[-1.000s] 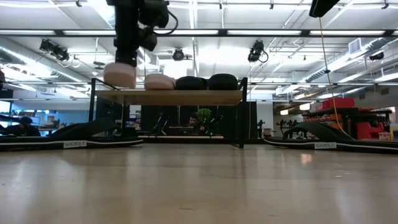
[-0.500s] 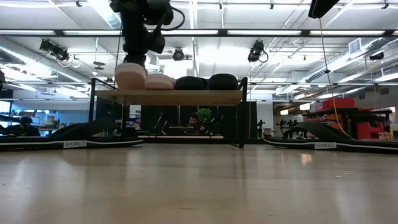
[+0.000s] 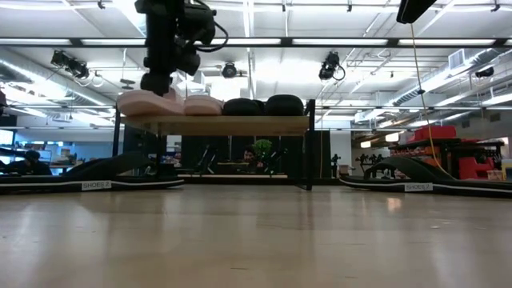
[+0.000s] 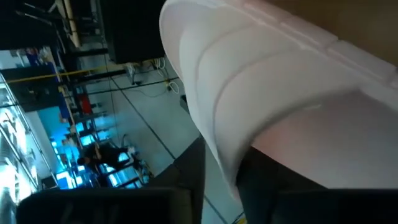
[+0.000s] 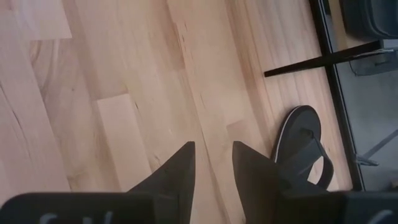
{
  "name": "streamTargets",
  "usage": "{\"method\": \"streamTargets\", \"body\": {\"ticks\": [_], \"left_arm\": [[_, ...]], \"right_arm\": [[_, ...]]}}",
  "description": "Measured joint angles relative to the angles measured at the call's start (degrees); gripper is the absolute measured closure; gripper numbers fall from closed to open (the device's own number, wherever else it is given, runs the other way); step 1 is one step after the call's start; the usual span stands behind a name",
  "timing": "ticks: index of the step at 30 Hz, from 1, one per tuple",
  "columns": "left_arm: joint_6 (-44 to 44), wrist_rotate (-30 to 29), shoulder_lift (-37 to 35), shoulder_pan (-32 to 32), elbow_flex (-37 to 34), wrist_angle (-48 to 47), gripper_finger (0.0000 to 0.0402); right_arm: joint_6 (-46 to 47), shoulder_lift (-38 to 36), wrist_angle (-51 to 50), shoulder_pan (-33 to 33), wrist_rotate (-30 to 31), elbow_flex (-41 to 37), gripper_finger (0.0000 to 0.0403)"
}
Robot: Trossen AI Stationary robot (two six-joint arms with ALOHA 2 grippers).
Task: Pick and place slides into the shelf
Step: Put the pink slipper on the shelf
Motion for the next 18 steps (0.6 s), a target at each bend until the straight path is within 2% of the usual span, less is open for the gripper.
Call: {"method": "streamTargets", "body": {"ticks": [6, 10, 15, 18], "left_arm": [[-3.94, -0.09, 0.0, -0.01, 0.0, 1.53, 0.0273], [-3.93, 0.0, 0.0, -0.01, 0.0, 6.31, 0.0255], [-3.53, 0.86, 0.09, -0.01, 0.0, 12.67, 0.0245], [-3.6, 3.27, 0.1, 0.26, 0.0, 13.08, 0.0246]], "right_arm": [[-0.01, 0.02, 0.0, 0.0, 0.0, 0.0, 0.029], [-0.09, 0.02, 0.0, 0.0, 0.01, 0.0, 0.029], [-1.39, 0.02, 0.0, 0.0, 0.24, 0.0, 0.029], [-1.39, 0.02, 0.0, -0.02, 0.24, 0.0, 0.029]]}}
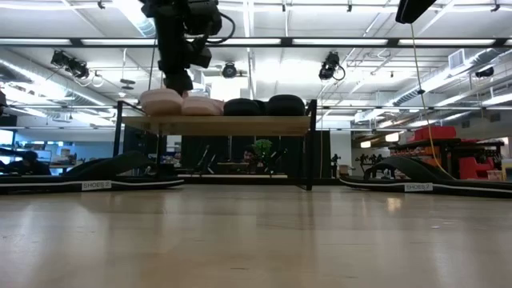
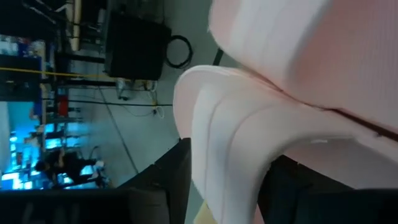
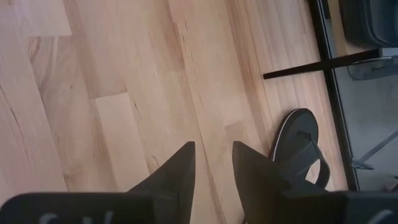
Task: Pick and place slides into the shelf
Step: Put the pink slipper on the shelf
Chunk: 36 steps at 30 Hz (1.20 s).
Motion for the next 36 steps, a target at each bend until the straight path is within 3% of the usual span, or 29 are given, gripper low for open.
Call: {"method": "streamTargets", "body": {"ticks": [7, 20, 30, 36], "left_arm": [[-2.36, 3.79, -0.01, 0.61, 0.0, -1.79, 0.0261], [-6.49, 4.03, -0.01, 2.73, 0.0, -5.33, 0.0257], [-6.85, 3.61, -0.01, -2.66, 0.74, -9.9, 0.0237], [-19.73, 3.05, -0.1, -7.9, 2.96, -20.72, 0.023]], "right_arm": [[-0.02, 0.0, 0.0, 0.02, 0.0, 0.0, 0.029], [-0.07, 0.02, 0.39, 0.02, 0.14, 0.0, 0.029], [-0.07, 0.02, 1.42, 0.02, 0.15, 0.0, 0.029], [1.28, 0.02, 1.84, 0.03, 0.15, 0.0, 0.029]]}}
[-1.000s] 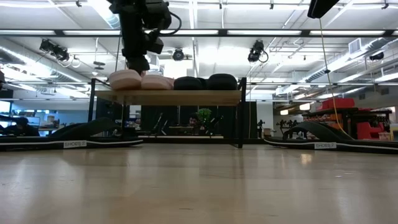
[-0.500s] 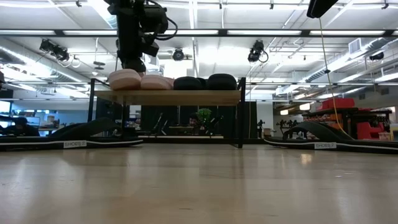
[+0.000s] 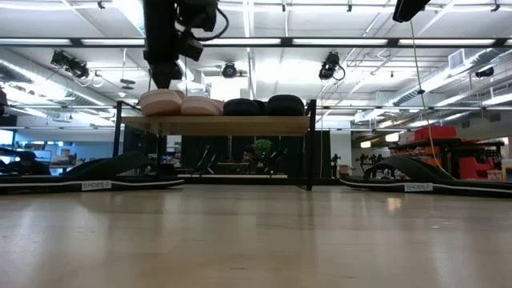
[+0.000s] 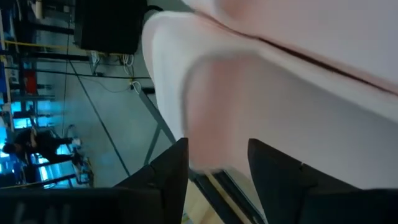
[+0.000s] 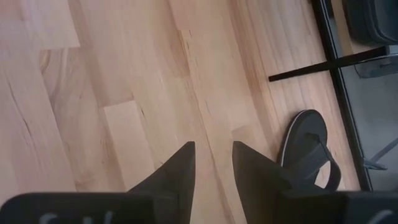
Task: Pick and place slides into the shelf
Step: Put the pink slipper on the shelf
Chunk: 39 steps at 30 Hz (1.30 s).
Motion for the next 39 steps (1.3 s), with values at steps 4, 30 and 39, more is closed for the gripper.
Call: {"method": "streamTargets", "body": {"ticks": [4, 30, 39], "left_arm": [[-3.92, 0.08, 0.0, -3.69, 0.21, -2.1, 0.0228], [-37.69, 19.75, 0.02, -32.04, -0.16, -8.41, 0.0275], [-35.61, 12.05, 0.02, -20.13, -0.16, -14.02, 0.028]], "right_arm": [[-0.14, 0.0, 0.02, 0.0, 0.07, 0.0, 0.029], [-4.44, 0.0, 1.05, -0.23, 5.02, 0.0, 0.029], [-2.51, 0.0, 1.05, 0.35, 4.93, 0.0, 0.029]]}}
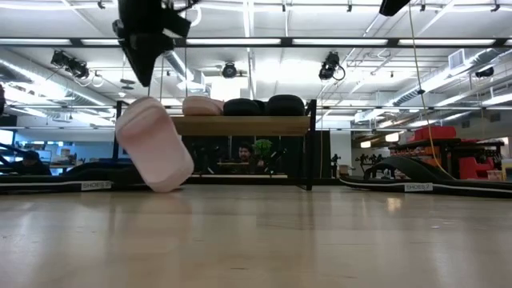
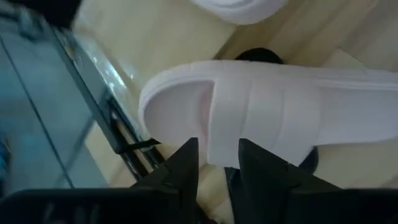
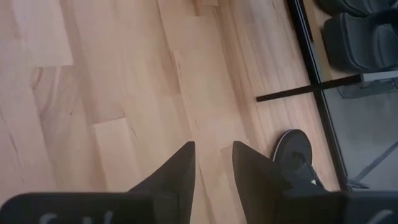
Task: Pick and place slides into the shelf
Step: Put the pink slipper on the shelf
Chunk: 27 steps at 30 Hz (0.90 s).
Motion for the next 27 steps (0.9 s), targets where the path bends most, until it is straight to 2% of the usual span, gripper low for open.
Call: {"method": "streamTargets", "body": {"ticks": [5, 8, 14, 16, 23, 27], "left_arm": [[5.46, 8.12, 0.03, 0.88, 0.0, 6.92, 0.0267], [4.54, 8.76, 0.04, -1.58, 0.0, 8.64, 0.0259], [-3.56, 8.31, 2.1, -8.05, 0.0, 7.74, 0.0258], [-4.71, 6.21, 4.14, -10.21, -0.05, 7.44, 0.0261], [-7.53, -10.63, 12.78, -14.71, -0.15, 3.99, 0.0273], [-10.14, -11.57, 17.03, -15.08, -0.15, 0.63, 0.0273]], "right_arm": [[0.2, 0.0, 0.04, 0.75, -0.02, 0.0, 0.029], [0.22, 0.0, 0.07, 1.0, -0.02, 0.0, 0.029], [1.42, 0.0, 0.17, 1.03, -0.02, 0.0, 0.029], [1.71, 0.0, 0.37, 1.03, -0.03, 0.0, 0.029], [1.75, 0.0, 0.61, 1.03, -0.41, 0.0, 0.029], [1.77, 0.0, 0.64, 1.05, -0.65, 0.0, 0.029]]}}
